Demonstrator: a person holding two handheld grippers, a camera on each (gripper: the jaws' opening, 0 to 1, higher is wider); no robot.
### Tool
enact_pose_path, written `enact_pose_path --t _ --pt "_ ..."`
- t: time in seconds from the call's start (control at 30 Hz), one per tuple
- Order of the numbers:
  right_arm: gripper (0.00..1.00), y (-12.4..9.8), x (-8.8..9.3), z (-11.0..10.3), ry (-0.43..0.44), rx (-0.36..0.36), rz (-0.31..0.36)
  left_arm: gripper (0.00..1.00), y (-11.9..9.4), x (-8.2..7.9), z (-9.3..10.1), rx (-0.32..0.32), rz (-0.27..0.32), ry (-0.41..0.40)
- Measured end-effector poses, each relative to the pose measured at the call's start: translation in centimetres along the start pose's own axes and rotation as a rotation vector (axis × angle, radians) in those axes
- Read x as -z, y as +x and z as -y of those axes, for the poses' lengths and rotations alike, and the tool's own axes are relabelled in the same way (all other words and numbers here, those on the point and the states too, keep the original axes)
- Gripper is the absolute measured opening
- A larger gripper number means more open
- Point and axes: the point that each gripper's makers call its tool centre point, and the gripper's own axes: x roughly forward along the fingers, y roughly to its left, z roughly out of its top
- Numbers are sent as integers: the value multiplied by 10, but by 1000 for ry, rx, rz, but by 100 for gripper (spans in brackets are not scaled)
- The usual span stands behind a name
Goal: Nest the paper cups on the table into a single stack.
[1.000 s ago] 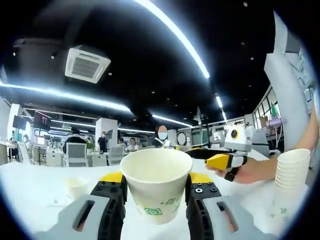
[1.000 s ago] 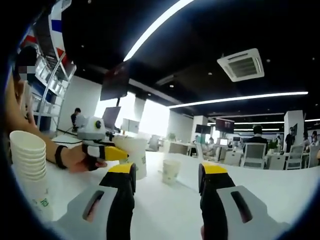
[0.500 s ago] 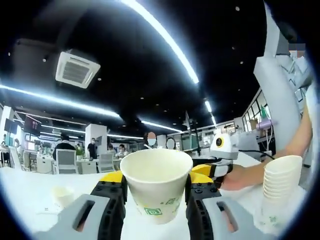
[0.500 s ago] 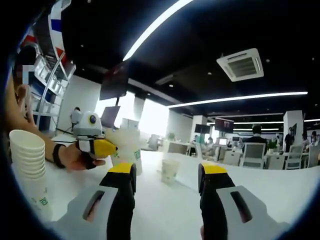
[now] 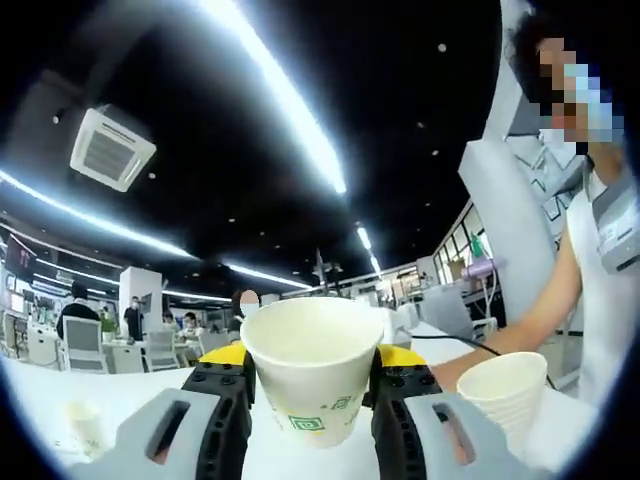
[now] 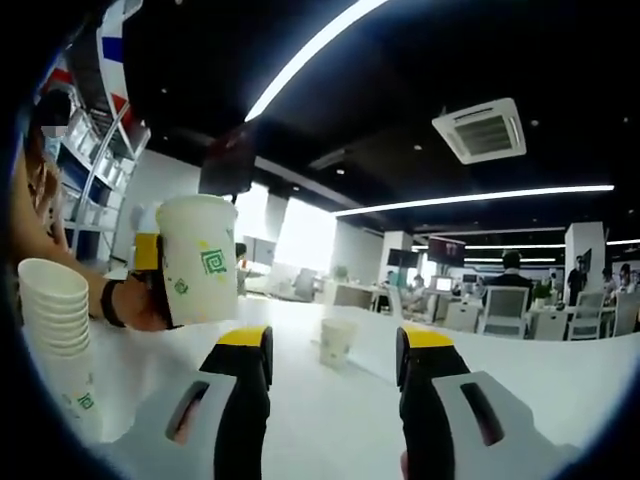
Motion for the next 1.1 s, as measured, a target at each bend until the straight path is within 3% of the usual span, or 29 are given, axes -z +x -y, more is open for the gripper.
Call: enact_pose_path --t 0.2,0.33,0.47,0.53,0.6,0.67,1.03,1.1 --pt "52 -1 1 1 -8 5 -7 48 -1 -14 10 63 49 -35" --pt "52 -3 -2 5 -7 19 3 48 0 -35 28 185 129 -115" --pt "52 -3 -2 6 -10 21 1 48 -1 -45 48 302 183 -230" --pt "52 -3 -1 6 -9 22 -1 48 0 -47 53 330 195 -255" --pt "51 -4 0 8 -9 27 -4 48 -2 -49 64 400 198 -290" --pt "51 -4 -1 7 -12 24 -4 48 -8 -45 87 532 153 -320" --pt "51 -5 -1 12 -11 37 -2 49 -12 -32 122 669 80 -346" --pt "51 -5 -1 12 -11 39 -5 49 -15 -25 127 698 32 -355"
